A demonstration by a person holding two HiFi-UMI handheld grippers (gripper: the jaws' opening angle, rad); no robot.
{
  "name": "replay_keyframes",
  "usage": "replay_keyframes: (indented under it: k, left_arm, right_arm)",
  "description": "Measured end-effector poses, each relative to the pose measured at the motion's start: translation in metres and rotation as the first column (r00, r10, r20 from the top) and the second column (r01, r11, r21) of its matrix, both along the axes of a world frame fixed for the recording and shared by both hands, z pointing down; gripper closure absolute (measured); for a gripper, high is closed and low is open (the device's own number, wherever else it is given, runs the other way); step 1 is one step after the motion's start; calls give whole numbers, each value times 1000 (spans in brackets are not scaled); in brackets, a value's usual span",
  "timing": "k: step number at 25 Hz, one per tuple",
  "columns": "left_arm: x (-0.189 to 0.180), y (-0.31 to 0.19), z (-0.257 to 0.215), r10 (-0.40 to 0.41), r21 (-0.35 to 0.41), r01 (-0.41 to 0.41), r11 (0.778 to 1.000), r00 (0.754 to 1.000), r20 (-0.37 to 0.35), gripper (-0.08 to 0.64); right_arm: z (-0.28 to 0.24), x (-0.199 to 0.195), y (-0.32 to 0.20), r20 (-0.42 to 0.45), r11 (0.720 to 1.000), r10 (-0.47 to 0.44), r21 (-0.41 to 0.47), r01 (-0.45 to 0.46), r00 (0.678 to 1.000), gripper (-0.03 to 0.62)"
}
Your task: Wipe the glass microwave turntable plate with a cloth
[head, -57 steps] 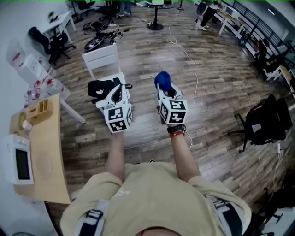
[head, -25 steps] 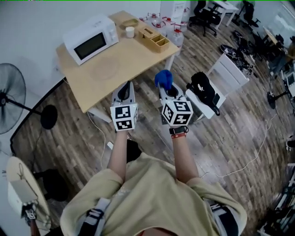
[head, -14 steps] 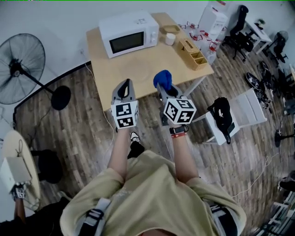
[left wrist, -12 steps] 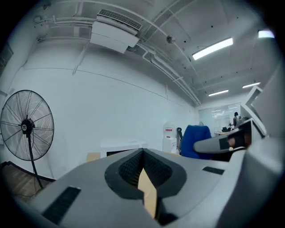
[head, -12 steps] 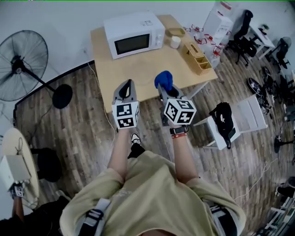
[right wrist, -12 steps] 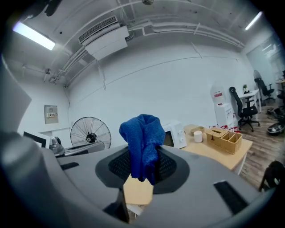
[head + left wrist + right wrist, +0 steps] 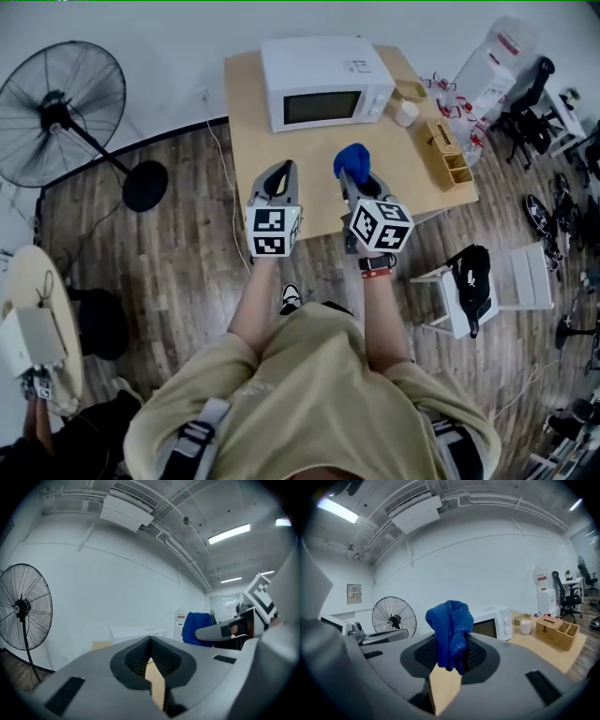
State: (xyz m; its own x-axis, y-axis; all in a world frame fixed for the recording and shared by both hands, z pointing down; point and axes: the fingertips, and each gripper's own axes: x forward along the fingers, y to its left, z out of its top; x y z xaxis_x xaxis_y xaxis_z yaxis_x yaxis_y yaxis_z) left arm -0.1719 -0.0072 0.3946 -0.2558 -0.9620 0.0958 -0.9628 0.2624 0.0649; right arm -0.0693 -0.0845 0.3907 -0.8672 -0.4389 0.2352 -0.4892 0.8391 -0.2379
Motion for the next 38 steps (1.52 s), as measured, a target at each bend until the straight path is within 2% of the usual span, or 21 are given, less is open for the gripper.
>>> replay_keyframes:
  k: [9, 14, 18, 27, 34, 38]
  left_arm:
    - [-53, -35, 34, -5, -57, 4, 998, 1000, -23, 541]
    - [-74, -70, 49, -10, -49, 8, 999, 999, -41, 541]
    - [-89, -105, 65, -26, -75, 22, 997, 998, -56, 541]
    - [-116, -175, 107, -57, -133, 41, 990, 991, -119, 541]
    - [-127, -204, 145, -72, -195, 46, 980, 990, -126, 541]
    - [-138, -212, 161, -104, -206, 72, 976, 983, -149, 543]
  right_arm:
    - [35, -54, -44, -44, 996, -25, -85, 21, 999, 469]
    - [51, -88, -75, -56, 990, -84, -115, 77, 995, 469]
    - [70, -111, -106, -82, 978, -149, -163, 134, 985, 469]
    - [141, -147, -169, -149, 902, -309, -359, 240, 939, 469]
    - [200, -166, -193, -210, 853, -385, -453, 260, 898, 469]
    - [229, -179, -194, -258, 837, -431, -473, 276, 864, 469]
